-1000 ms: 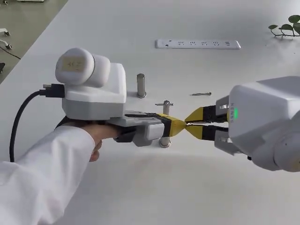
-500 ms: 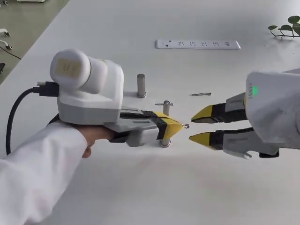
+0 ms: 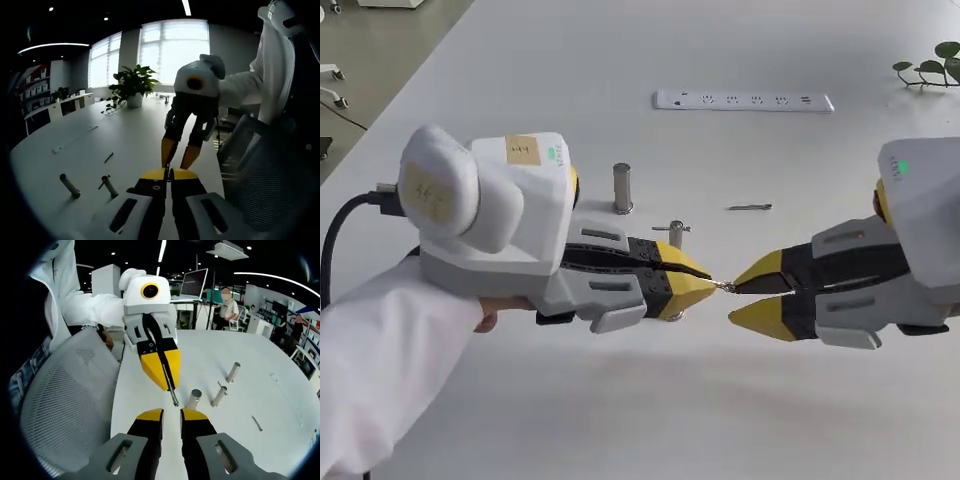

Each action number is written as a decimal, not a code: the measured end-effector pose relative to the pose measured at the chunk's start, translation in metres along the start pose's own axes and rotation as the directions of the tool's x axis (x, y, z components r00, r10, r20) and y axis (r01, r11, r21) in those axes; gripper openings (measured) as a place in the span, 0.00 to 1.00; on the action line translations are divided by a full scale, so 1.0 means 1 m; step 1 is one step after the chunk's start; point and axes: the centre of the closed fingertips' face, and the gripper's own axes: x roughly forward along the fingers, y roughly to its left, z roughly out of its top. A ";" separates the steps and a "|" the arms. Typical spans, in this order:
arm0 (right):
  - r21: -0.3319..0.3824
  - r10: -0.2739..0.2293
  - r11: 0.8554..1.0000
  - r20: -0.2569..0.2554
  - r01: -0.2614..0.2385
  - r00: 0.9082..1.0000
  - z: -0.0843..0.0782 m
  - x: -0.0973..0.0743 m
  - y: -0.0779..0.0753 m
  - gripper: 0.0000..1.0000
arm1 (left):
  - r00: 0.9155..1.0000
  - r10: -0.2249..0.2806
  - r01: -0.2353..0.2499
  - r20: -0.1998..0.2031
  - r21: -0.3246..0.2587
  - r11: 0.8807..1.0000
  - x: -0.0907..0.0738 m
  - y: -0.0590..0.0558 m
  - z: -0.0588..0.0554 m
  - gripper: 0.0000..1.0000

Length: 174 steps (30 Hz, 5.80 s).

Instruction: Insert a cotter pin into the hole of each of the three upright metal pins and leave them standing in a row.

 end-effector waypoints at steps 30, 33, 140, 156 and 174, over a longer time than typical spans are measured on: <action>-0.130 0.108 0.984 -0.086 -0.119 0.990 -0.007 0.007 0.027 0.00 | 0.985 -0.132 0.138 -0.113 0.050 0.989 0.005 -0.023 -0.025 0.01; -0.123 0.099 0.986 -0.085 -0.109 0.992 -0.007 0.007 0.026 0.00 | 0.986 -0.125 0.128 -0.114 0.020 0.992 0.005 -0.022 -0.026 0.01; -0.098 -0.001 0.995 -0.222 -0.021 0.975 -0.020 0.058 -0.042 0.01 | 0.962 0.245 -0.270 -0.124 -0.277 0.922 0.032 0.066 -0.102 0.13; -0.054 0.001 0.998 -0.195 -0.012 0.981 -0.020 0.049 -0.044 0.00 | 0.961 0.246 -0.273 -0.128 -0.273 0.923 0.032 0.065 -0.102 0.13; -0.039 -0.010 0.999 -0.159 0.004 0.987 -0.013 0.049 -0.042 0.02 | 0.961 0.247 -0.271 -0.125 -0.246 0.931 0.032 0.065 -0.102 0.13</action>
